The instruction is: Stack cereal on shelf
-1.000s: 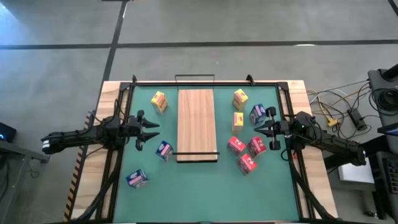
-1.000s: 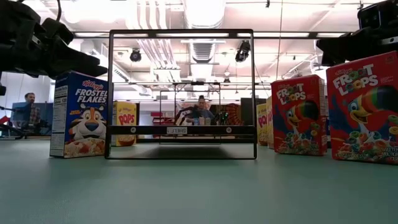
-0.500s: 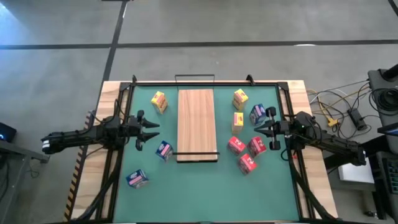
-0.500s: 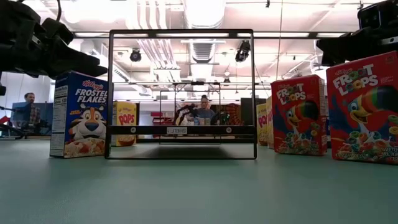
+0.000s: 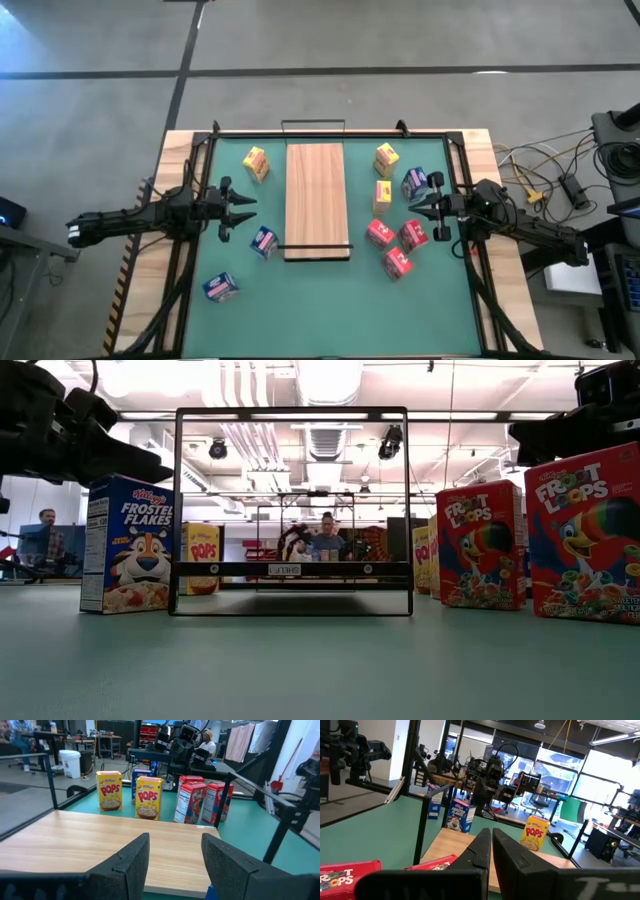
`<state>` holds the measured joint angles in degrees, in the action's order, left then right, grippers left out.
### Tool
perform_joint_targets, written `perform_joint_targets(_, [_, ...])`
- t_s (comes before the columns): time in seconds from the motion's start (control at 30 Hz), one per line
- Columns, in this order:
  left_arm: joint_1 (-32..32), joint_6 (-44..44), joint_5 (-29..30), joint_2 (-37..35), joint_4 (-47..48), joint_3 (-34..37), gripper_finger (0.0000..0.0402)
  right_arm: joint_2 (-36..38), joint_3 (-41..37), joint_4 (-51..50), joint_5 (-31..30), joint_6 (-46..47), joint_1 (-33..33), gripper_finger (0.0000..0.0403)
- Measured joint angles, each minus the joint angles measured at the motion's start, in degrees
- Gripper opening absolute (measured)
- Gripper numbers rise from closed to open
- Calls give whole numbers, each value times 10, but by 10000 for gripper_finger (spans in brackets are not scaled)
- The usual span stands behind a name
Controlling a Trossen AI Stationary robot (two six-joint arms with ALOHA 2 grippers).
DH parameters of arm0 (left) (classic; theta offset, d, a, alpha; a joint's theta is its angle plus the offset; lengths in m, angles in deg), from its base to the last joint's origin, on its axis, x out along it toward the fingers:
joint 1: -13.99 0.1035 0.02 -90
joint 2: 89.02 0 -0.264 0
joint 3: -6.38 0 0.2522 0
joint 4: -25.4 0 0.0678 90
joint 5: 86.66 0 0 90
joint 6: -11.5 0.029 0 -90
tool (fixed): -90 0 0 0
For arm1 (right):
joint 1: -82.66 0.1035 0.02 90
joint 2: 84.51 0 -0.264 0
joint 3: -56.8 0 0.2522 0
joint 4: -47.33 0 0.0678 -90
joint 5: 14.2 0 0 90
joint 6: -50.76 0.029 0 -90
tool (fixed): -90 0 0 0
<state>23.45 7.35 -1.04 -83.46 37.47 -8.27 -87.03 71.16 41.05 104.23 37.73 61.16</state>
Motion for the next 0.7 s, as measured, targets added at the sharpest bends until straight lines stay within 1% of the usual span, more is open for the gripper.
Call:
perform_joint_targets(0.07, [0, -1, 2, 0, 0, 0, 165, 0, 0, 0, 0, 0, 0, 9])
perform_joint_targets(0.1, [0, -16, 2, 0, -2, 0, 165, 0, 0, 0, 0, 0, 0, 9])
perform_joint_targets(0.13, [0, -43, 2, 0, -9, 0, 165, 0, 0, 0, 0, 0, 0, 9])
perform_joint_targets(0.23, [0, -165, 4, 0, -55, 0, 165, 0, 0, 0, 0, 0, 0, 9])
perform_joint_targets(0.3, [0, -206, 5, 0, -94, 0, 165, 0, 0, 0, 0, 0, 0, 9])
perform_joint_targets(0.53, [0, -216, 5, 0, -231, 0, 165, 0, 0, 4, 0, 0, 0, 9])
perform_joint_targets(0.63, [0, -216, 5, 0, -260, 0, 165, 0, 0, 1, 0, 0, 0, 9])
perform_joint_targets(0.7, [0, -216, 5, 0, -260, 0, 165, 0, 0, 1, 0, 0, 0, 9])
